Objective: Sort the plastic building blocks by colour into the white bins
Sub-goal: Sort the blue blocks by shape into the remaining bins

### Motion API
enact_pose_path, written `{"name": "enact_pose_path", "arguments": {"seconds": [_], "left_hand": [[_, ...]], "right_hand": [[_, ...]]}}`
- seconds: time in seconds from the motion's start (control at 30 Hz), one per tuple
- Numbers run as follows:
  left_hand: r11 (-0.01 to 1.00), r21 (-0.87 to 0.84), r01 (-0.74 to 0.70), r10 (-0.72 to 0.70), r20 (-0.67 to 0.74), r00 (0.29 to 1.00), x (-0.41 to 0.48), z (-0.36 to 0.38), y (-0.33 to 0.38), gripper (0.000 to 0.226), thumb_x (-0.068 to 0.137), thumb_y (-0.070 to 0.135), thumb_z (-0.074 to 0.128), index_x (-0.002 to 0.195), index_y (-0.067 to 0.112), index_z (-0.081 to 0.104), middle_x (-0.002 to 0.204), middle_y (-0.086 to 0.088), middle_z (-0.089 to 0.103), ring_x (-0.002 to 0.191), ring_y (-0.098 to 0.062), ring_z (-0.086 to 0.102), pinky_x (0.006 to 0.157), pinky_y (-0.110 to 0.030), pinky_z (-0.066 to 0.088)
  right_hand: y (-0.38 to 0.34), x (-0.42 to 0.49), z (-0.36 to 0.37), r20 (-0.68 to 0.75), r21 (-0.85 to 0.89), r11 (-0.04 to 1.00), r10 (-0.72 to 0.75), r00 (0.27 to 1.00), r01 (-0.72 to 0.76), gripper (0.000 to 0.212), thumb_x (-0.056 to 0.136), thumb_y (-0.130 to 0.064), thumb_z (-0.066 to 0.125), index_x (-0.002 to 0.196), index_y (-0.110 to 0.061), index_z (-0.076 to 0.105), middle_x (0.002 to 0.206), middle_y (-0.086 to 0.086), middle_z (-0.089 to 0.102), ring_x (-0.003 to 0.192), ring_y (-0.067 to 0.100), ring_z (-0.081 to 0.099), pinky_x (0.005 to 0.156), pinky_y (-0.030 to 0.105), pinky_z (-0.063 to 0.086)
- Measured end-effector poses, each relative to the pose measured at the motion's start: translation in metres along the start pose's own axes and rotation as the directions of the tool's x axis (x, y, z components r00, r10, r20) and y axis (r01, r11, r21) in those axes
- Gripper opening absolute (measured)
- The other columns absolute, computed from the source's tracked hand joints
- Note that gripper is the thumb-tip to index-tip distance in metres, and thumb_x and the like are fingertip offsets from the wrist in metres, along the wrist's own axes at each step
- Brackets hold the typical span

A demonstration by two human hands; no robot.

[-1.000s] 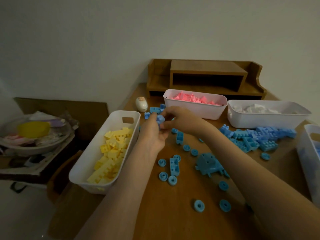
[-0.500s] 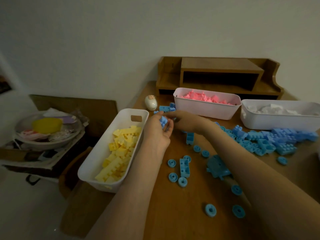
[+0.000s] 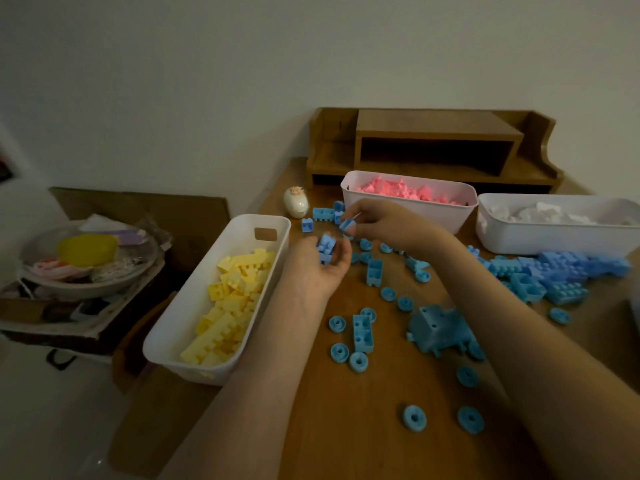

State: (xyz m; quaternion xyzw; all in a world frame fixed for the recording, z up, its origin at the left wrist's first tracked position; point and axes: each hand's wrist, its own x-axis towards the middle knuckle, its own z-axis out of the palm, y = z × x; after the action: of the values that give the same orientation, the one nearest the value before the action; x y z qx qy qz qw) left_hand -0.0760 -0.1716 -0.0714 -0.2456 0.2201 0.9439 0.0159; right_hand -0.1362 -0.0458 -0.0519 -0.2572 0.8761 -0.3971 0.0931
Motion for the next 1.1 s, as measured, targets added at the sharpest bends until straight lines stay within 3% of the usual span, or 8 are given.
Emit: {"name": "enact_pose_path", "arguments": {"seconds": [0.17, 0.33, 0.47, 0.63, 0.77, 0.87, 0.97, 1.1], "left_hand": [[0.999, 0.011, 0.032, -0.032, 0.016, 0.999, -0.008, 0.004, -0.002, 0.021, 0.098, 0.010, 0.039, 0.098, -0.002, 0.056, 0.095, -0.015, 0.058, 0.086, -0.021, 0.057, 0.065, -0.033, 0.052], [0.999, 0.040, -0.029, 0.028, 0.031, 0.999, -0.015, 0.007, -0.001, 0.027, 0.098, 0.022, 0.048, 0.116, 0.005, 0.059, 0.104, -0.016, 0.063, 0.088, -0.024, 0.063, 0.063, -0.034, 0.054], [0.998, 0.024, -0.064, 0.064, -0.010, 0.998, -0.018, 0.010, -0.001, 0.007, 0.093, 0.006, 0.054, 0.097, 0.001, 0.058, 0.091, -0.015, 0.057, 0.081, -0.022, 0.056, 0.073, -0.030, 0.054], [0.994, -0.105, -0.042, 0.045, 0.026, 0.999, -0.012, 0.007, 0.002, 0.029, 0.091, 0.009, 0.054, 0.119, 0.002, 0.055, 0.090, -0.015, 0.055, 0.075, -0.021, 0.057, 0.053, -0.026, 0.056], [0.989, -0.141, -0.038, 0.047, 0.062, 0.997, -0.014, 0.006, 0.003, 0.027, 0.091, 0.014, 0.052, 0.115, 0.000, 0.055, 0.092, -0.018, 0.057, 0.079, -0.024, 0.059, 0.059, -0.030, 0.057], [0.990, -0.141, -0.023, 0.035, 0.084, 0.996, -0.018, 0.005, 0.003, 0.025, 0.094, 0.019, 0.047, 0.101, -0.004, 0.057, 0.093, -0.019, 0.058, 0.085, -0.027, 0.058, 0.069, -0.034, 0.054], [0.996, -0.088, -0.002, 0.007, 0.052, 0.999, -0.016, 0.005, 0.004, 0.026, 0.096, 0.023, 0.041, 0.092, 0.001, 0.055, 0.086, -0.015, 0.056, 0.070, -0.019, 0.055, 0.051, -0.023, 0.051], [0.989, 0.139, 0.041, -0.042, 0.007, 0.999, -0.011, 0.002, 0.002, 0.034, 0.097, 0.033, 0.037, 0.073, 0.011, 0.046, 0.062, -0.005, 0.049, 0.036, -0.008, 0.035, 0.034, -0.010, 0.024]], "right_hand": [[-0.006, -0.010, -0.010, 0.038, 0.163, 0.986, -0.046, 0.998, 0.040, 0.019, 0.093, -0.024, 0.053, 0.111, -0.021, 0.060, 0.106, -0.007, 0.063, 0.100, 0.010, 0.059, 0.088, 0.028, 0.049], [-0.015, -0.008, -0.009, 0.187, 0.100, 0.993, -0.077, 0.979, 0.059, 0.026, 0.093, -0.029, 0.054, 0.116, -0.019, 0.063, 0.113, -0.005, 0.064, 0.107, 0.008, 0.058, 0.093, 0.024, 0.046], [-0.004, -0.001, -0.012, 0.052, 0.226, 0.974, 0.006, 0.999, -0.018, 0.027, 0.099, -0.025, 0.042, 0.119, -0.020, 0.060, 0.114, -0.008, 0.062, 0.107, 0.011, 0.057, 0.083, 0.020, 0.047], [0.012, 0.017, -0.003, -0.070, -0.190, 0.976, 0.095, 0.993, -0.107, 0.048, 0.095, -0.004, 0.042, 0.138, -0.025, 0.041, 0.138, 0.006, 0.047, 0.116, 0.020, 0.051, 0.090, 0.030, 0.047], [0.011, 0.028, 0.013, -0.004, -0.590, 0.802, 0.108, 0.994, -0.090, 0.067, 0.092, 0.000, 0.046, 0.147, -0.028, 0.021, 0.146, 0.007, 0.036, 0.123, 0.025, 0.045, 0.088, 0.029, 0.044], [0.016, 0.036, 0.021, 0.056, -0.642, 0.765, 0.113, 0.992, -0.051, 0.068, 0.092, -0.003, 0.047, 0.147, -0.030, 0.019, 0.146, 0.007, 0.034, 0.126, 0.027, 0.042, 0.096, 0.034, 0.042], [0.020, 0.043, 0.022, -0.008, -0.617, 0.782, 0.107, 0.994, -0.089, 0.053, 0.093, -0.011, 0.050, 0.141, -0.027, 0.033, 0.131, 0.006, 0.045, 0.113, 0.025, 0.049, 0.087, 0.031, 0.045], [0.019, 0.042, 0.016, -0.039, -0.533, 0.840, 0.095, 0.995, -0.101, 0.022, 0.092, -0.019, 0.054, 0.114, -0.022, 0.050, 0.115, 0.006, 0.055, 0.099, 0.020, 0.053, 0.082, 0.030, 0.048]]}}
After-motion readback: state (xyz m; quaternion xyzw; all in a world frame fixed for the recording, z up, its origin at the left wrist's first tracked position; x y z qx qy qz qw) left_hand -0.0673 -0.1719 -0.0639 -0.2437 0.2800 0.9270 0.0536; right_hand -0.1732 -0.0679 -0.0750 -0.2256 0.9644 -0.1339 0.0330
